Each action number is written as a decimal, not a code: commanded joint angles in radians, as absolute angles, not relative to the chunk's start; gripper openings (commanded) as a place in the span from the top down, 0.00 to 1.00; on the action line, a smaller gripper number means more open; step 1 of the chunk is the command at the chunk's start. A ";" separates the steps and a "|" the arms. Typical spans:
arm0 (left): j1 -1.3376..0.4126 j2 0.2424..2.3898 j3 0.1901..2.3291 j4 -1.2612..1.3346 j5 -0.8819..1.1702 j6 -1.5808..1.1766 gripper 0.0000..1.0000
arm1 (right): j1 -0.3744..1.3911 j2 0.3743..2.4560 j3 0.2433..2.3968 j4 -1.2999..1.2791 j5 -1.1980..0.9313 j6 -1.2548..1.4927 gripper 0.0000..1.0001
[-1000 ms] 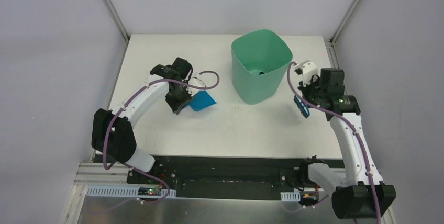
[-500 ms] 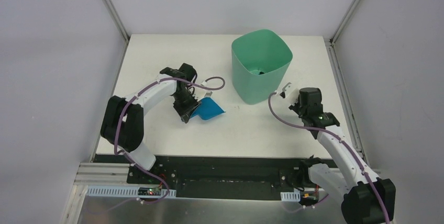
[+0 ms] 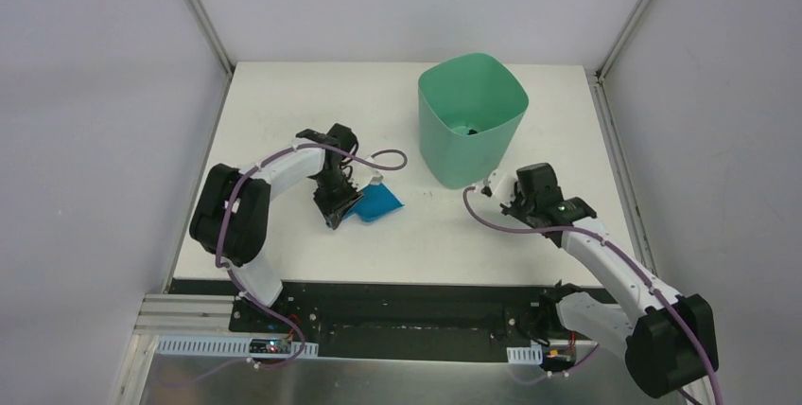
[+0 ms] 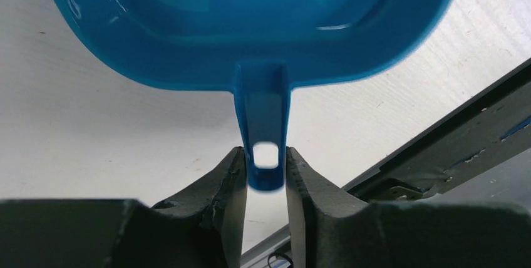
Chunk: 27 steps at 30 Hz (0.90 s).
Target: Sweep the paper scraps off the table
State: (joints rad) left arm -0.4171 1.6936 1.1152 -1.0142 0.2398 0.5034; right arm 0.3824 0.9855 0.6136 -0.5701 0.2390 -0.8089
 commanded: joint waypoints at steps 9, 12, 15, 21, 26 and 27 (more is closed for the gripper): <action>-0.411 1.618 1.069 -1.023 0.242 0.517 0.58 | 0.469 1.075 0.706 -0.837 0.033 -0.748 0.50; -0.411 1.581 1.078 -1.054 0.252 0.519 0.57 | 0.474 1.076 0.767 -0.925 -0.033 -0.718 0.44; -0.411 1.538 1.102 -1.093 0.253 0.517 0.56 | 0.474 1.049 0.827 -0.993 -0.066 -0.692 0.33; -0.404 1.402 1.213 -1.155 0.171 0.484 0.01 | 0.426 0.948 0.953 -1.019 -0.011 -0.583 0.14; -0.305 1.231 1.284 -1.053 0.113 0.344 0.01 | 0.228 0.929 1.092 -0.918 0.109 -0.474 0.00; -0.277 1.212 1.300 -1.038 0.120 0.312 0.01 | 0.172 0.934 1.135 -0.895 0.096 -0.452 0.00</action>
State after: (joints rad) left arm -0.3653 1.3388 1.2217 -1.1103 0.1631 0.4438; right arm 0.3180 0.9447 1.0031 -0.9886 0.0349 -0.5705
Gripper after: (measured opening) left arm 0.991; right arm 0.995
